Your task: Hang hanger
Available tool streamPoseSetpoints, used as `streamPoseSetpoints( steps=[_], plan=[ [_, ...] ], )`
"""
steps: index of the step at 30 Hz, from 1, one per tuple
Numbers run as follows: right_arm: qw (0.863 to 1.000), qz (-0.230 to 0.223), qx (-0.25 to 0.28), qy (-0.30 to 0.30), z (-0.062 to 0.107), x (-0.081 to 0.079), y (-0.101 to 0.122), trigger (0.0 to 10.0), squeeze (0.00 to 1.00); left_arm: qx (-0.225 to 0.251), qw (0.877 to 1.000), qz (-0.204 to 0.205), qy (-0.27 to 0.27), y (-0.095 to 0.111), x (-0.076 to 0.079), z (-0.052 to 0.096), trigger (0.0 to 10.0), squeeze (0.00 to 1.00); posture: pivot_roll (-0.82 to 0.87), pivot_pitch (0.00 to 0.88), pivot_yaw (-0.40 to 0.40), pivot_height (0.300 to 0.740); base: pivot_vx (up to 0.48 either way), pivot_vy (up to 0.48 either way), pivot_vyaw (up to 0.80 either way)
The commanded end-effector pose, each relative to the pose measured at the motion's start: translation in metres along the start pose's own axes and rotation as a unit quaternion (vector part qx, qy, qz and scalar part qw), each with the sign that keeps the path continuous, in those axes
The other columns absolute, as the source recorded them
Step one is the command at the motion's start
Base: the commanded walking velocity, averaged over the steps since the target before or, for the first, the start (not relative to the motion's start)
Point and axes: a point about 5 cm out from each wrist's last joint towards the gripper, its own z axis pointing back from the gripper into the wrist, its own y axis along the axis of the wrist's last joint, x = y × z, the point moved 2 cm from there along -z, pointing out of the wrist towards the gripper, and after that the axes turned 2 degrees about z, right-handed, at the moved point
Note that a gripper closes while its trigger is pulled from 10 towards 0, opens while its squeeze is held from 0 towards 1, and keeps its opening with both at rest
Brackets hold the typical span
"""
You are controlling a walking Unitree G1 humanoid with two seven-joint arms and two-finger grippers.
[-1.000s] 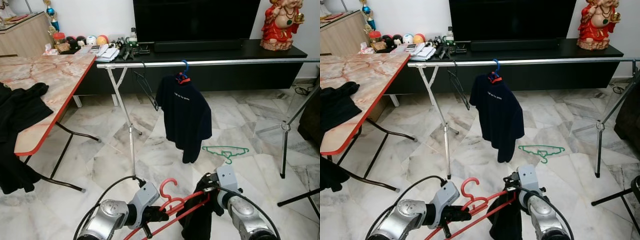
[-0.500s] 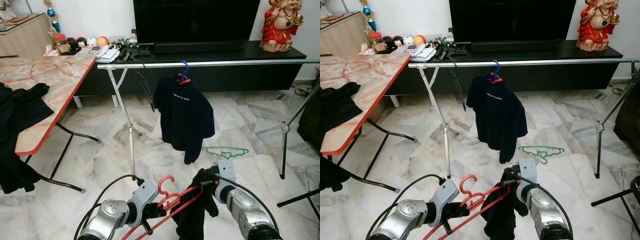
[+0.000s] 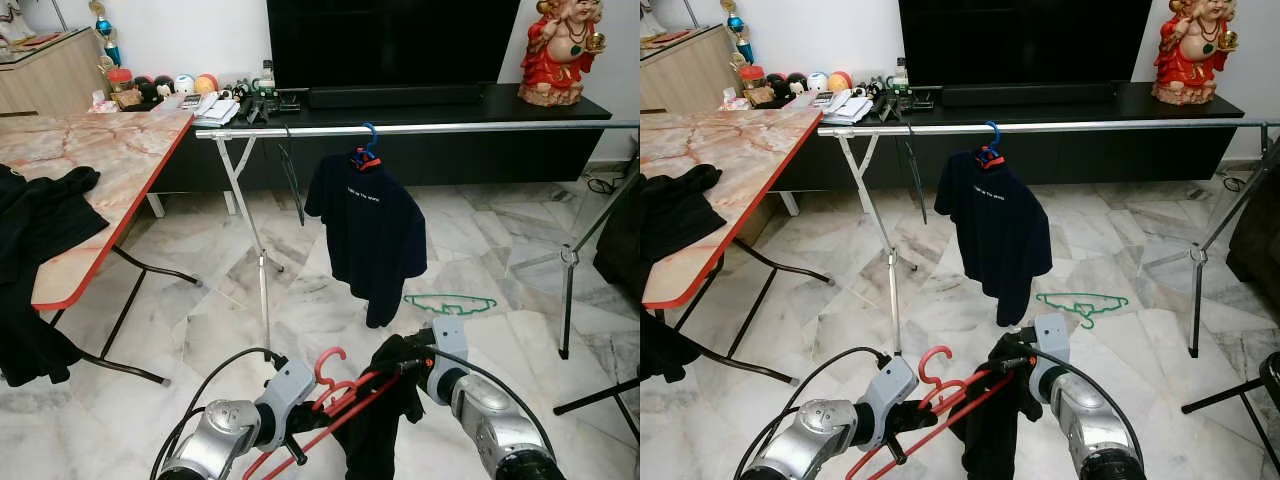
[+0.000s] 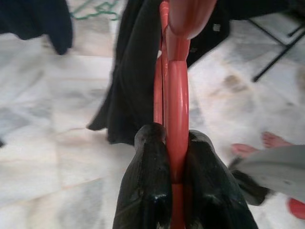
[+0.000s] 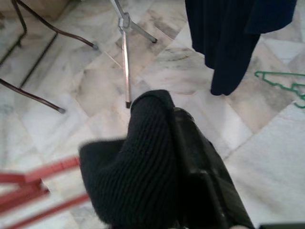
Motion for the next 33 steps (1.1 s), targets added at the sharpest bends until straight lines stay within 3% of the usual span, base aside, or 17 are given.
streamPoseSetpoints(
  steps=[1, 9, 19, 25, 33],
  plan=[
    [1.0, 0.015, 0.001, -0.007, 0.002, 0.003, 0.001, 10.0, 0.0, 0.004, 1.0, -0.012, 0.026, 0.005, -0.011, 0.003, 10.0, 0.0, -0.02, 0.033, -0.011, 0.74, 0.0, 0.0, 0.0],
    [1.0, 0.02, -0.005, 0.001, 0.003, 0.001, -0.001, 10.0, 0.0, 0.006, 0.999, -0.018, 0.028, 0.006, -0.012, 0.003, 10.0, 0.0, -0.02, 0.039, -0.009, 0.74, 0.0, 0.0, 0.0],
    [0.999, 0.029, 0.04, 0.011, 0.002, 0.0, 0.021, 10.0, 0.0, 0.01, 0.999, -0.006, -0.039, 0.002, 0.004, 0.002, 10.0, 0.0, -0.01, 0.045, -0.006, 0.74, 0.0, 0.0, 0.0],
    [0.998, 0.027, 0.046, 0.025, 0.002, -0.003, 0.027, 10.0, 0.0, 0.013, 0.999, -0.007, -0.035, 0.004, 0.003, 0.002, 10.0, 0.0, -0.01, 0.048, -0.006, 0.74, 0.0, 0.0, 0.0],
    [0.995, -0.019, 0.066, 0.079, 0.005, -0.015, 0.034, 10.0, 0.0, 0.032, 0.999, -0.002, -0.006, 0.012, -0.001, -0.003, 10.0, 0.0, -0.02, 0.053, -0.003, 0.74, 0.0, 0.0, 0.0]
  ],
)
